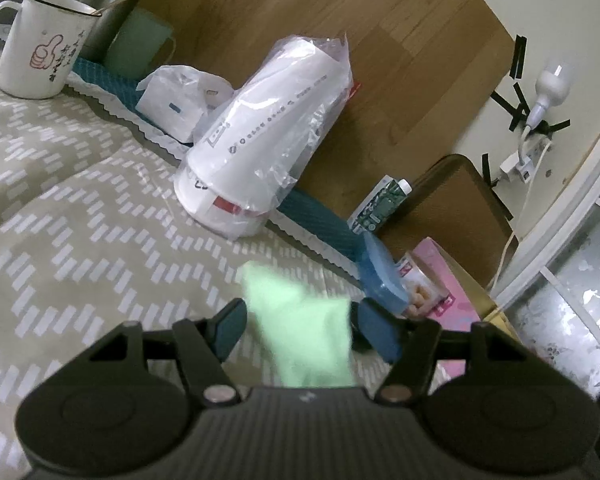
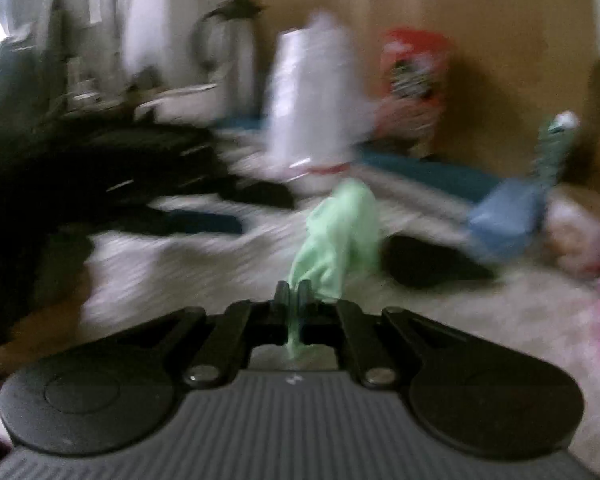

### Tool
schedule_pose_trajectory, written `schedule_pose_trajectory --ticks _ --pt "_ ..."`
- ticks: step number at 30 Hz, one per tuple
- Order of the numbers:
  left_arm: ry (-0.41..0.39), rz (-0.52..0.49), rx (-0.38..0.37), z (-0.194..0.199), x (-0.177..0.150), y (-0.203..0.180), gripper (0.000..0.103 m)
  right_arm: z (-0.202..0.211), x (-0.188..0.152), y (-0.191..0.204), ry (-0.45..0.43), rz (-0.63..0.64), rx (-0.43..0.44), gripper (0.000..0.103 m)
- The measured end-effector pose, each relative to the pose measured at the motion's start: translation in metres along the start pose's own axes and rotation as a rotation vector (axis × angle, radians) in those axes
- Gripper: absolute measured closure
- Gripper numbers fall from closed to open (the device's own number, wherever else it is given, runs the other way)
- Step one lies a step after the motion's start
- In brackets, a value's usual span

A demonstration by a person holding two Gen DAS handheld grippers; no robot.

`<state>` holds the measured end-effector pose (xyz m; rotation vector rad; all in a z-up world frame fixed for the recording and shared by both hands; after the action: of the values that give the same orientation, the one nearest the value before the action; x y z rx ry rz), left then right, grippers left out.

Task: Organize soft objects
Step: 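Grasp the light green cloth with the right gripper, then carry the green cloth into the pink tin and release it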

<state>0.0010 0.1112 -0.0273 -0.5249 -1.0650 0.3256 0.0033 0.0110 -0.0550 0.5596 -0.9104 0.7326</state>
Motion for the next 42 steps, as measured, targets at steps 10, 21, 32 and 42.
schedule_pose_trajectory --ticks 10,21,32,42 --pt "0.010 0.047 0.024 0.007 0.000 0.010 0.040 0.027 0.000 0.007 -0.069 -0.020 0.007 0.030" --pt "0.148 -0.147 0.083 0.011 -0.016 -0.017 0.079 -0.007 -0.001 0.002 0.024 0.006 0.026 0.032" --pt "0.158 -0.285 -0.147 0.001 -0.022 -0.117 0.093 0.064 -0.014 -0.004 -0.218 0.083 -0.111 0.098" --pt "0.133 -0.501 -0.388 -0.056 -0.014 -0.268 0.092 0.152 0.005 -0.076 -0.586 0.048 -0.501 0.098"
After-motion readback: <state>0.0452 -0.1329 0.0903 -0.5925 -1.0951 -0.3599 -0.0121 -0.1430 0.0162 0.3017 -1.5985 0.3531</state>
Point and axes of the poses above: each gripper's, at about its wrist camera, not at the fingertips, and z roughly against the way its jaws point, y to its left, x to its top, the point moved 7 cm from there along -z, roughly the way its jaws point, and after that the axes turned 5 degrees about -z, right-handed, at the moved point
